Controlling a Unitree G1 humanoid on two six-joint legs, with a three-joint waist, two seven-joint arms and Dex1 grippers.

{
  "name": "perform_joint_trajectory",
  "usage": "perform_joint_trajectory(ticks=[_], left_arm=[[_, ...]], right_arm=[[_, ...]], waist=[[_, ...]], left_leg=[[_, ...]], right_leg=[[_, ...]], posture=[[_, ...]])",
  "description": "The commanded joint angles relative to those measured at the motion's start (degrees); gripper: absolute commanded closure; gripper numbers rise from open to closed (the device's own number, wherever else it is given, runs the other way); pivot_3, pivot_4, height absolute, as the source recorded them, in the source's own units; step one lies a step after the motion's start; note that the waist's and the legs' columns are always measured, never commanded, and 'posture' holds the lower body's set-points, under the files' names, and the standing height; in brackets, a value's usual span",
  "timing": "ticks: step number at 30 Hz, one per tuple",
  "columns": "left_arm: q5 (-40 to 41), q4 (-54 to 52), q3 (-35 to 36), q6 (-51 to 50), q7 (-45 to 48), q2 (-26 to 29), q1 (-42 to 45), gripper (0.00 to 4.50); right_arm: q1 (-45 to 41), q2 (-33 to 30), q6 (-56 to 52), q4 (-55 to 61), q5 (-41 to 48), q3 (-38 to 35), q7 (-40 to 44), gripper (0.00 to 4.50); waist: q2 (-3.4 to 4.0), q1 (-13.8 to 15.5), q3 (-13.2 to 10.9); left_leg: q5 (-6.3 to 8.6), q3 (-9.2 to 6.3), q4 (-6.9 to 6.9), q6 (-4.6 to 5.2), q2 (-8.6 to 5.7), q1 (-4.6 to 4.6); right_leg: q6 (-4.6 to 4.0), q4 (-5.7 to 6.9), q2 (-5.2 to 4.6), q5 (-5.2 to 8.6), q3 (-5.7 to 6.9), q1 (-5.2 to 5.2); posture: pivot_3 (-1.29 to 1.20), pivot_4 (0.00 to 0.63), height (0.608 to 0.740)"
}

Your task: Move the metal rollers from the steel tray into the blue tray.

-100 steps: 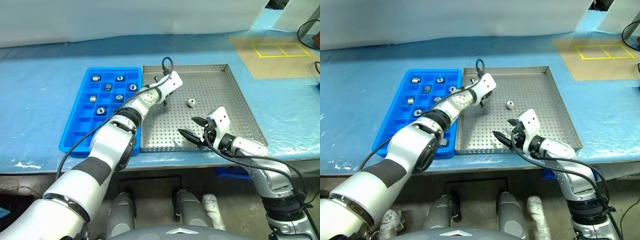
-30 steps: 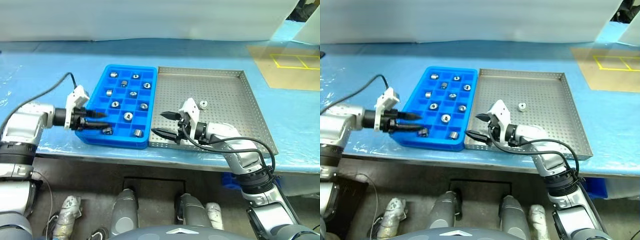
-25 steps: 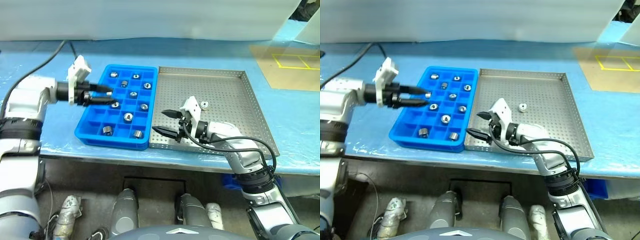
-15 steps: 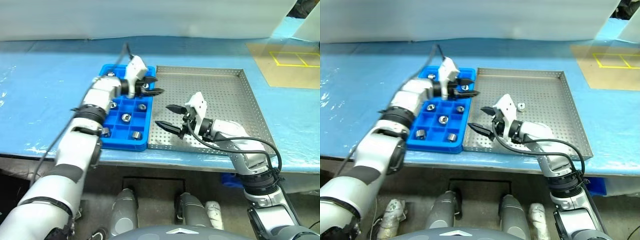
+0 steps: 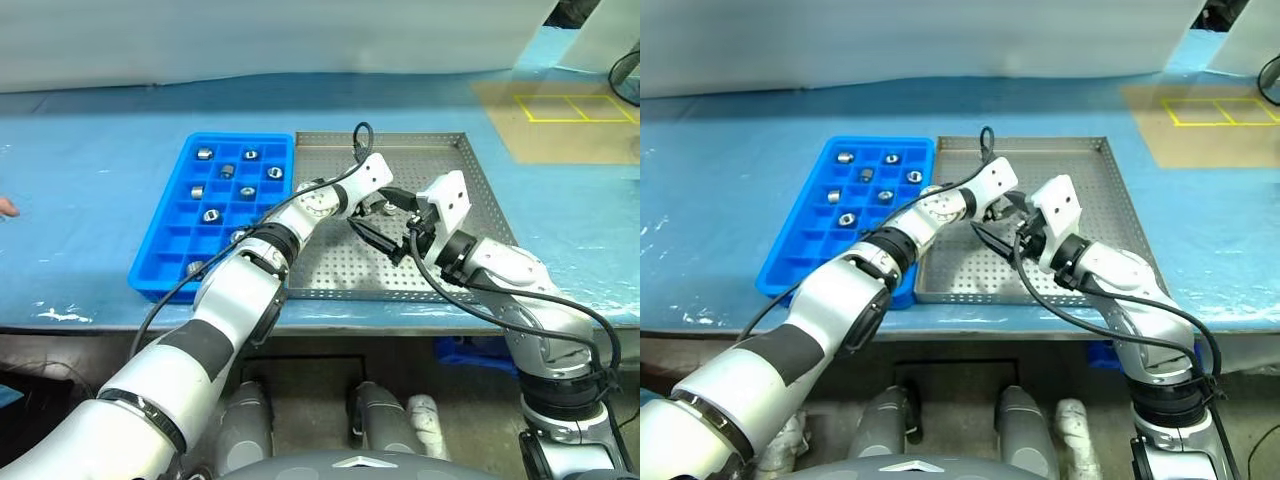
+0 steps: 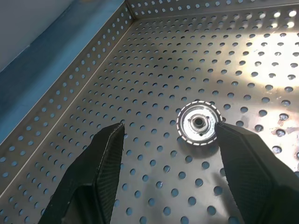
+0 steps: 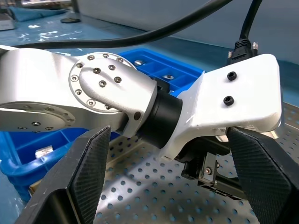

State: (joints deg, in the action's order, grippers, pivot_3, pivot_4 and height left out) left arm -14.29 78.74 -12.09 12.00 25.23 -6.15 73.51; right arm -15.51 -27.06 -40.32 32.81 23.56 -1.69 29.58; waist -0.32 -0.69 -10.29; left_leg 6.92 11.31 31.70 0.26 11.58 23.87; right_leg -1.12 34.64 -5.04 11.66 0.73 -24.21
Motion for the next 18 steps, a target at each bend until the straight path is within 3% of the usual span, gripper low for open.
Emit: perform_joint_trajectory(ticks=[1, 9, 18], left_arm=[[-1.6, 0.0, 0.1, -0.3, 0.9, -1.6, 0.5, 1.25], [-5.8, 0.4, -0.9, -2.0, -2.8, -2.0, -0.6, 1.25], [-8.8, 0.6, -1.1, -2.3, -10.3, -2.9, -1.3, 1.25]], right_arm=[[2.9, -2.1, -0.1, 2.8, -0.3, -4.9, -1.8, 0.41], [16.1, -4.4, -1.1, 6.1, 4.5, -16.8, -1.2, 0.41], [19.4, -2.1, -1.6, 9.9, 5.2, -14.6, -5.1, 0.41]], waist=[[0.00, -0.4, 0.0], [0.05, -2.0, 0.0], [0.11, -5.2, 0.1]], left_leg=[[0.03, 0.00, 0.05, 0.04, 0.00, 0.02], [0.42, 0.03, 0.42, 0.64, 0.00, 0.31], [0.63, -0.09, 0.51, 0.95, -0.18, 0.50]], right_leg=[[0.00, -0.03, -0.01, 0.00, -0.01, 0.00], [0.07, -0.36, -0.18, 0.02, -0.02, 0.06], [0.39, -1.01, -0.36, -0.17, 0.00, 0.23]], posture=[[-0.61, 0.150, 0.740], [-0.66, 0.150, 0.740], [-0.70, 0.150, 0.740]])
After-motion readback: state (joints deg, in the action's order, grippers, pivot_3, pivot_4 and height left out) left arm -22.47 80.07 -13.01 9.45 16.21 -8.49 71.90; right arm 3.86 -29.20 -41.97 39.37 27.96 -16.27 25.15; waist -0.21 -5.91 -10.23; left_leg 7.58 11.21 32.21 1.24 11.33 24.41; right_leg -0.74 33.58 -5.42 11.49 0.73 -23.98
